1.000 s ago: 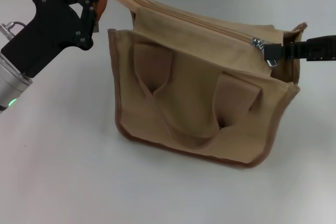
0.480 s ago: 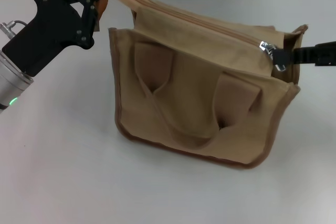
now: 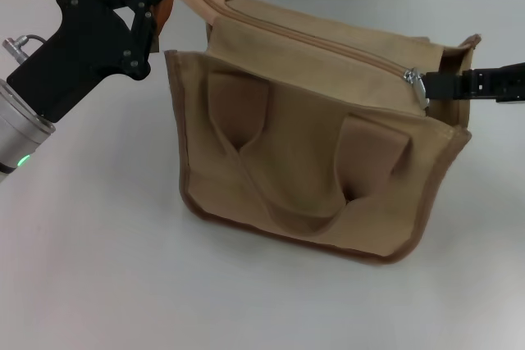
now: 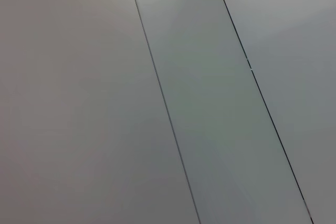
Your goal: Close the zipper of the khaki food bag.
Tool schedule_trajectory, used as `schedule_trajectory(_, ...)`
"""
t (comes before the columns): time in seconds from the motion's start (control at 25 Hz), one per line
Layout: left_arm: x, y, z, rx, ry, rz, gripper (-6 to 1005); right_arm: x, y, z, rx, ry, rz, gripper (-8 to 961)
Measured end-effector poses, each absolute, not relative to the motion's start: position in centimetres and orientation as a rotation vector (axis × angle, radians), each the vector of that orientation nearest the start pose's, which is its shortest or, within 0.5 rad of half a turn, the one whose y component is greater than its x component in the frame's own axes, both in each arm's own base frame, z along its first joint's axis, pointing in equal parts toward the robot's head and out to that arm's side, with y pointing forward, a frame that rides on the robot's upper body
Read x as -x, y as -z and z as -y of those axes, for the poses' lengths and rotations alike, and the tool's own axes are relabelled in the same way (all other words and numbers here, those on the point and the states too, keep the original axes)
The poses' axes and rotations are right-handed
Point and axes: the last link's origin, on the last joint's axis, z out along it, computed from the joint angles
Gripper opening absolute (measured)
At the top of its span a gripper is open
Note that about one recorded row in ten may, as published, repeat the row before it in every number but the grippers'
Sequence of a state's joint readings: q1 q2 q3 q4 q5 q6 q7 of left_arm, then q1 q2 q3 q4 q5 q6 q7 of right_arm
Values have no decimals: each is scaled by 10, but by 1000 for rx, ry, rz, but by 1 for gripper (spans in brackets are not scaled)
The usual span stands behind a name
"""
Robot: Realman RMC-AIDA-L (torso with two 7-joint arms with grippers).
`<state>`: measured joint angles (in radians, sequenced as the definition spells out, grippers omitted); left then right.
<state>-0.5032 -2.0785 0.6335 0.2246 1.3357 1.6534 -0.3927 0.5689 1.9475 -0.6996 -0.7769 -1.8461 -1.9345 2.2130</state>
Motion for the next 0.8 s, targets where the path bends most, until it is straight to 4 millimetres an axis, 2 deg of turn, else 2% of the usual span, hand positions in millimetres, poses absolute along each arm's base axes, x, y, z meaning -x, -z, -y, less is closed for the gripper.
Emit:
schedule_trajectory(0.04,253,-8,-320,2016,1071,-79,92,-221,-78,-323,2799,-968,-1462,162)
schedule_trajectory(0.32,253,-7,-319,2016,1072,-78,95,-224,-79,-319,2798,-969,-1456,447)
schedule_trajectory(0.44,253,-8,-320,2012,1071,-75,97,-229,-85,-313,2790,-1016,-1382,582)
schedule_trajectory(0.52,254,-8,-320,2011,1070,-74,98,-237,-99,-301,2775,-1133,-1201,644)
schedule_trajectory(0.56,254,-8,-320,2011,1070,-72,98,-237,-99,-301,2775,-1133,-1201,661)
schedule_trajectory(0.68,254,-6,-319,2012,1073,-60,99,-246,-113,-283,2757,-1247,-958,711)
schedule_trajectory(0.76,255,-5,-319,2015,1073,-46,100,-257,-117,-263,2748,-1276,-748,711)
schedule_trajectory(0.8,255,-5,-319,2015,1073,-46,101,-257,-117,-263,2748,-1276,-748,711)
